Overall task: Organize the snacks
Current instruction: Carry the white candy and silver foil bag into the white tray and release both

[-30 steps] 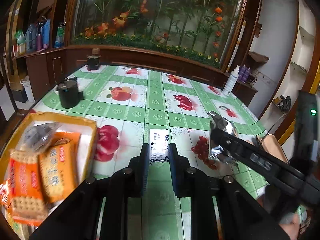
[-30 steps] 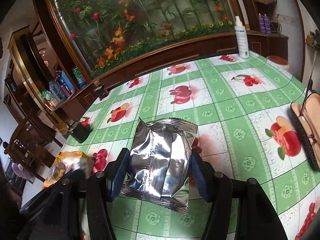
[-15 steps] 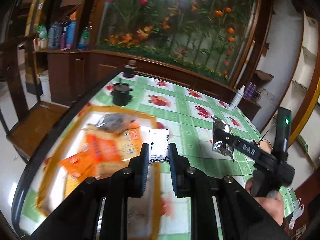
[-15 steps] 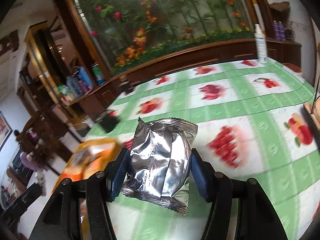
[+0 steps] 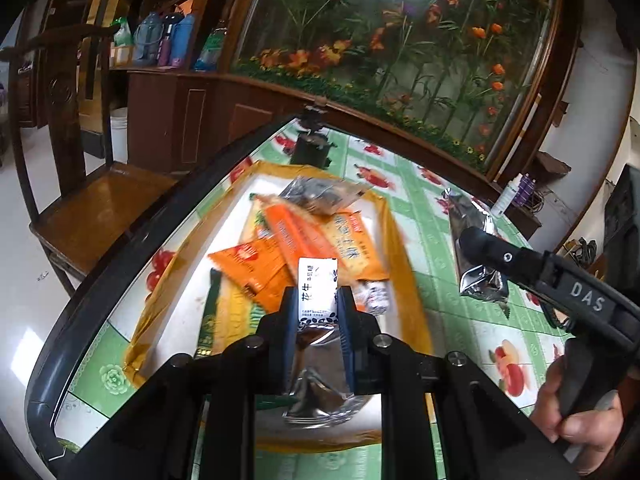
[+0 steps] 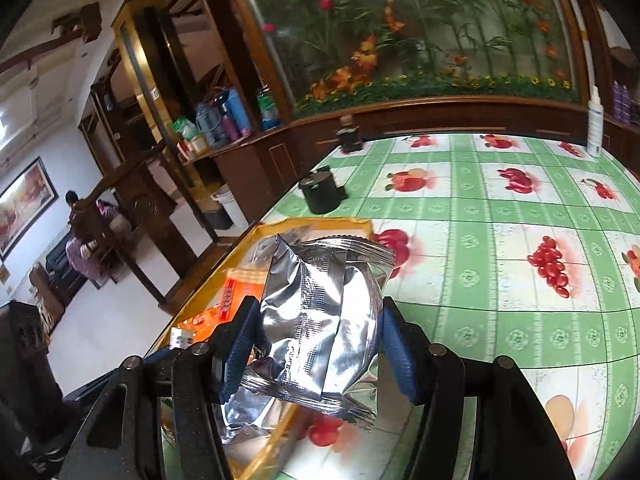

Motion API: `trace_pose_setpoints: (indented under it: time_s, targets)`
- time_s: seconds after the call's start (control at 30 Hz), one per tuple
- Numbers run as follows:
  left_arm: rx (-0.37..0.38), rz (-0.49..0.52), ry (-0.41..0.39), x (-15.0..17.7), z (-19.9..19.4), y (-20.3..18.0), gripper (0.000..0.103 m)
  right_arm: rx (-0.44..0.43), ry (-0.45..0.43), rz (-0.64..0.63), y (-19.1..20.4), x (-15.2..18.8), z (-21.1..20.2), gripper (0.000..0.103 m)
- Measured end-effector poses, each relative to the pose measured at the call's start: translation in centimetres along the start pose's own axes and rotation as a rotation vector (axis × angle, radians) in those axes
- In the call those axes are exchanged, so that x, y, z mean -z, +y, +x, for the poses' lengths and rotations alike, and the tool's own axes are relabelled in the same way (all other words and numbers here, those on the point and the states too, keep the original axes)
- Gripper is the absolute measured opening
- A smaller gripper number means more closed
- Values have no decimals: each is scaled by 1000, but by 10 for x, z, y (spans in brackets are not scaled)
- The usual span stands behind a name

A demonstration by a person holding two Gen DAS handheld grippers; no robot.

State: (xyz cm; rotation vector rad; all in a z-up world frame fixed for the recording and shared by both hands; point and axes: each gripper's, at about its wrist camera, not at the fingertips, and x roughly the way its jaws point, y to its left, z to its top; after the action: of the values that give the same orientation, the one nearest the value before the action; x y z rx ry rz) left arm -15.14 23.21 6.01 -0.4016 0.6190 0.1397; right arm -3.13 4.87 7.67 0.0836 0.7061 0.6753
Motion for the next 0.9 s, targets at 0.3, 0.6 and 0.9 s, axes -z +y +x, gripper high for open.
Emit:
trace_pose_setpoints:
  time_s: [0.3, 0.6, 0.9]
  targets:
    - [-40, 28, 18, 9, 18, 3, 19, -15, 63, -70, 33, 4, 27, 65]
    - [-94, 59, 30, 12, 24, -2, 19, -8, 92, -57, 41, -3, 59, 65]
    - [-119, 84, 44, 11, 30, -10, 19, 7, 146, -41, 34, -5, 82, 65]
